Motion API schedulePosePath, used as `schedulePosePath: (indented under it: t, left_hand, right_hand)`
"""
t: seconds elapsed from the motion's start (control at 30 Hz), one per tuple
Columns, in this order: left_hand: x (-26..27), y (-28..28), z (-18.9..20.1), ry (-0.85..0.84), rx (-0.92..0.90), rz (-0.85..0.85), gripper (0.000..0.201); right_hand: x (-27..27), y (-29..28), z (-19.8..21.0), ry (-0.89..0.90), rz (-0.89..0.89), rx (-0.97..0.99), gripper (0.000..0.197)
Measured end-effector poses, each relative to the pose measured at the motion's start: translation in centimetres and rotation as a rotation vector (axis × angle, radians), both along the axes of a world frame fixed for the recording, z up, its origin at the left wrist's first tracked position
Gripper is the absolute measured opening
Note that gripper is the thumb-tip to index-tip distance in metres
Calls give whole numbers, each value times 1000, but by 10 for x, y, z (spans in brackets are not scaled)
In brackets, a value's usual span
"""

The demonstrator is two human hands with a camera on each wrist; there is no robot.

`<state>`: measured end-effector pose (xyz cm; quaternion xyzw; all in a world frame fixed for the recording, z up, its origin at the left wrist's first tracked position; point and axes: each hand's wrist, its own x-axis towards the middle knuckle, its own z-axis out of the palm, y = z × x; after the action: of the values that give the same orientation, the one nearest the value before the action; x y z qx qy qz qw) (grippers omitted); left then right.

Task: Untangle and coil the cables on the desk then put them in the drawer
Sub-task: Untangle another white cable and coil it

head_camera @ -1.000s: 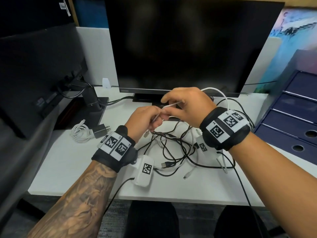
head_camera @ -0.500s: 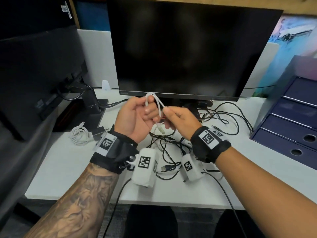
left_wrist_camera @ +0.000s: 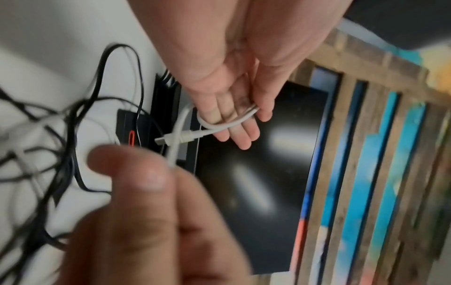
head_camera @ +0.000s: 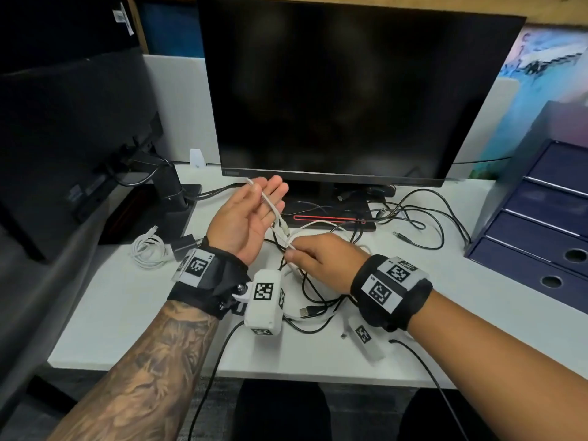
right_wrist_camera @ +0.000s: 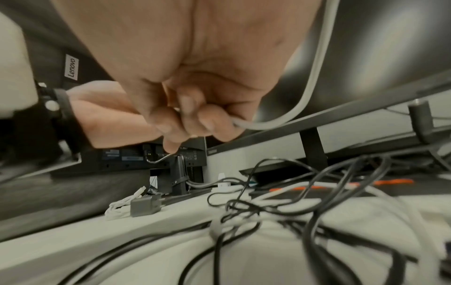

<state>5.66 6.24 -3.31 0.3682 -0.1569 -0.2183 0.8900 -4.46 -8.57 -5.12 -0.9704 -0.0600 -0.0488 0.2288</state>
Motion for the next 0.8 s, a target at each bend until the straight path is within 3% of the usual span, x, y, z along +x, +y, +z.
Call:
schedulePosePath:
  t: [0.13, 0.37, 0.47, 0.6, 0.8]
  left_hand:
    - [-6, -4, -6, -203, 217, 66, 18]
    - [-19, -10, -8, -619, 623, 163, 23]
    - [-18, -10, -11, -743, 721, 88, 26]
    - [-15, -9, -11, -715, 727, -28, 29]
    - [-13, -6, -4, -400, 580, -263, 42]
  right_hand:
    - [-4, -4, 22, -115, -27, -132, 36]
    - [-11, -11, 65, -226, 21, -364, 17]
    - [-8, -19, 78, -262, 10, -443, 18]
    - [-2, -27, 83, -305, 15, -430, 17]
    - [6, -34, 78, -342, 92, -329, 14]
